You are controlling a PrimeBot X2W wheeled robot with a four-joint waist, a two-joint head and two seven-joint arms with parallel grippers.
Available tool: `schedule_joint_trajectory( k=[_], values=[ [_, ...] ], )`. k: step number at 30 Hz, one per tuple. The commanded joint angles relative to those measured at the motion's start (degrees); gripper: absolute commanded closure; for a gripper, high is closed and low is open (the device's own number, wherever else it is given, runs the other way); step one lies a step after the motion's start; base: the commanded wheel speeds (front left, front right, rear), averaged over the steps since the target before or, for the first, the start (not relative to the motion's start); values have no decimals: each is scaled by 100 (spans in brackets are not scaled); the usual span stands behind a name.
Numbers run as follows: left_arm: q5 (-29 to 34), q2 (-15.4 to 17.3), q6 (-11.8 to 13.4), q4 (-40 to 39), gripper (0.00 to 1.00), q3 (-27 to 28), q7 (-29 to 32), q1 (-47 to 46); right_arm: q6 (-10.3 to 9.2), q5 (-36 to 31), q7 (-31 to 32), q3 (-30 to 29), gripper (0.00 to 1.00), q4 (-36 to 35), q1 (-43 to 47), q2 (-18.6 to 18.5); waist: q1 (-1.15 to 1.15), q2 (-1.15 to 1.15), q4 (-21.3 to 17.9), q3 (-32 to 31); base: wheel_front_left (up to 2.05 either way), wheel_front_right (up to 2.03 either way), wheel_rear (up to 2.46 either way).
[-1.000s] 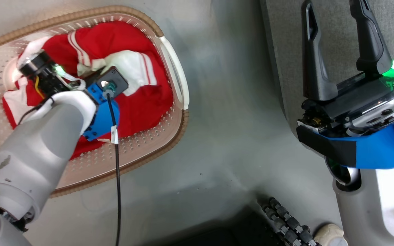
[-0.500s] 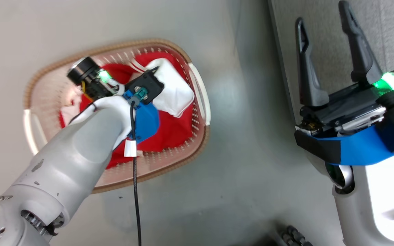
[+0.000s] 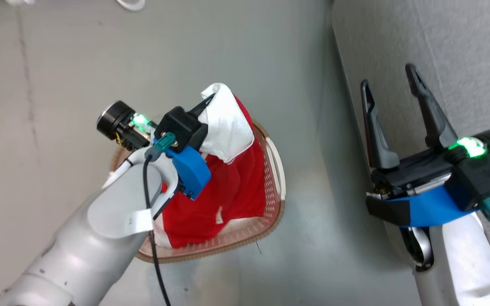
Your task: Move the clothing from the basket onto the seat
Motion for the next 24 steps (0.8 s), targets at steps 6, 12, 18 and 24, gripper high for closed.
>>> schedule_joint_trajectory(
  k=[6,12,18,24],
  values=[
    [280,-29,-4,-551,100,697,-29,583,1,83,-20,-15,0,130,376,-14,1,0,319,-1047,0,0,0],
    [551,-126,-69,-929,100,1152,-29,1031,1,182,-20,-6,0,265,735,-13,1,0,427,-1730,0,0,0],
    [616,-229,-111,-1181,100,1542,-29,1323,1,285,-20,-32,0,355,1127,-14,1,0,546,-2287,0,0,0],
    [474,-326,-146,-1293,100,1820,-29,1527,1,347,-19,3,0,386,1422,-14,1,0,639,-2616,0,0,0]
  ],
)
